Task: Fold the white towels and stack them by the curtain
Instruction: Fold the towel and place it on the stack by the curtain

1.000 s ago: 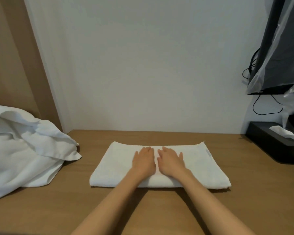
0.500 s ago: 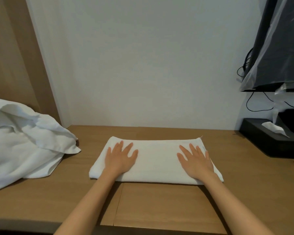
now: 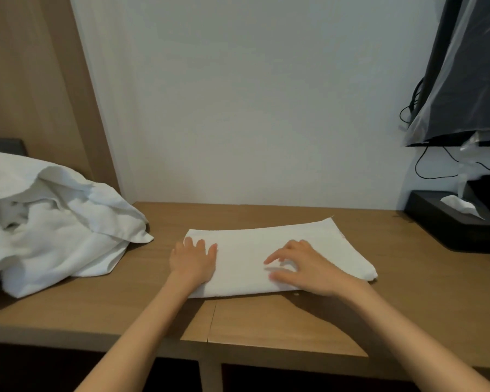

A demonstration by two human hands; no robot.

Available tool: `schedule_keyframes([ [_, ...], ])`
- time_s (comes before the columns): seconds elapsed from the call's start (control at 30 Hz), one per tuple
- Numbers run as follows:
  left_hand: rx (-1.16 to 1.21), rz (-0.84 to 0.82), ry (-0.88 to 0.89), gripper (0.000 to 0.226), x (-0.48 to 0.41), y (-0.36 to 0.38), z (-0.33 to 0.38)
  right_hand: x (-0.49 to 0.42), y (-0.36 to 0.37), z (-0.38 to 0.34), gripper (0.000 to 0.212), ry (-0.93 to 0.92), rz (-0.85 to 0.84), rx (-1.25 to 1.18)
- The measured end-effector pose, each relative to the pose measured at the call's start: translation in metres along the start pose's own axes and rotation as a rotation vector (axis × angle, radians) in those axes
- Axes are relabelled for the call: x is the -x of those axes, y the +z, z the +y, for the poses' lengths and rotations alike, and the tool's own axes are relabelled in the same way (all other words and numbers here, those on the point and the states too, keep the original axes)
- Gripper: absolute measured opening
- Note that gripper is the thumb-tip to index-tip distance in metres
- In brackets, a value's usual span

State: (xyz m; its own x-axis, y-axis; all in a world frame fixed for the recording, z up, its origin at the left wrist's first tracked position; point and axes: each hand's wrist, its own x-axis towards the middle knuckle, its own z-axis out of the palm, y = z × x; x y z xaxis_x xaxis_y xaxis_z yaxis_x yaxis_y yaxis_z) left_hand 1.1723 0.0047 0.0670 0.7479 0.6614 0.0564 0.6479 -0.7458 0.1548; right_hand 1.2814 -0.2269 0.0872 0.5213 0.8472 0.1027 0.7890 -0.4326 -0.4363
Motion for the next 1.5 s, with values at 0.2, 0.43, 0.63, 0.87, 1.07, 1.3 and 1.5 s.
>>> schedule_keyframes([
  [0.2, -0.179, 0.177, 0.047, 0.042, 0.023, -0.017, -0.007, 0.021, 0.006, -0.003, 0.030, -0.012, 0.008, 0.302],
  [0.43, 0.310, 0.225, 0.372, 0.044, 0.063, -0.011, -0.020, 0.029, -0.011, 0.035, 0.060, 0.248, 0.047, 0.418],
  [0.63, 0.531, 0.067, 0.666, 0.034, 0.103, 0.000, -0.002, 0.036, -0.019, 0.040, 0.050, 0.203, 0.075, 0.128],
  [0.87, 0.282, -0.122, 0.747, 0.066, 0.121, 0.011, 0.003, 0.093, -0.013, -0.008, 0.052, 0.038, -0.117, -0.204],
  [1.07, 0.134, 0.020, 0.853, 0.086, 0.127, 0.018, -0.010, 0.135, 0.013, -0.007, 0.090, -0.021, -0.181, 0.315],
  [1.3, 0.259, 0.151, 0.841, 0.036, 0.141, 0.004, -0.014, 0.150, 0.002, -0.003, 0.036, -0.043, 0.037, 0.043],
  [1.5, 0.795, 0.075, 0.704, 0.003, 0.135, -0.019, 0.004, 0.140, -0.003, -0.007, 0.005, 0.036, 0.458, -0.361],
])
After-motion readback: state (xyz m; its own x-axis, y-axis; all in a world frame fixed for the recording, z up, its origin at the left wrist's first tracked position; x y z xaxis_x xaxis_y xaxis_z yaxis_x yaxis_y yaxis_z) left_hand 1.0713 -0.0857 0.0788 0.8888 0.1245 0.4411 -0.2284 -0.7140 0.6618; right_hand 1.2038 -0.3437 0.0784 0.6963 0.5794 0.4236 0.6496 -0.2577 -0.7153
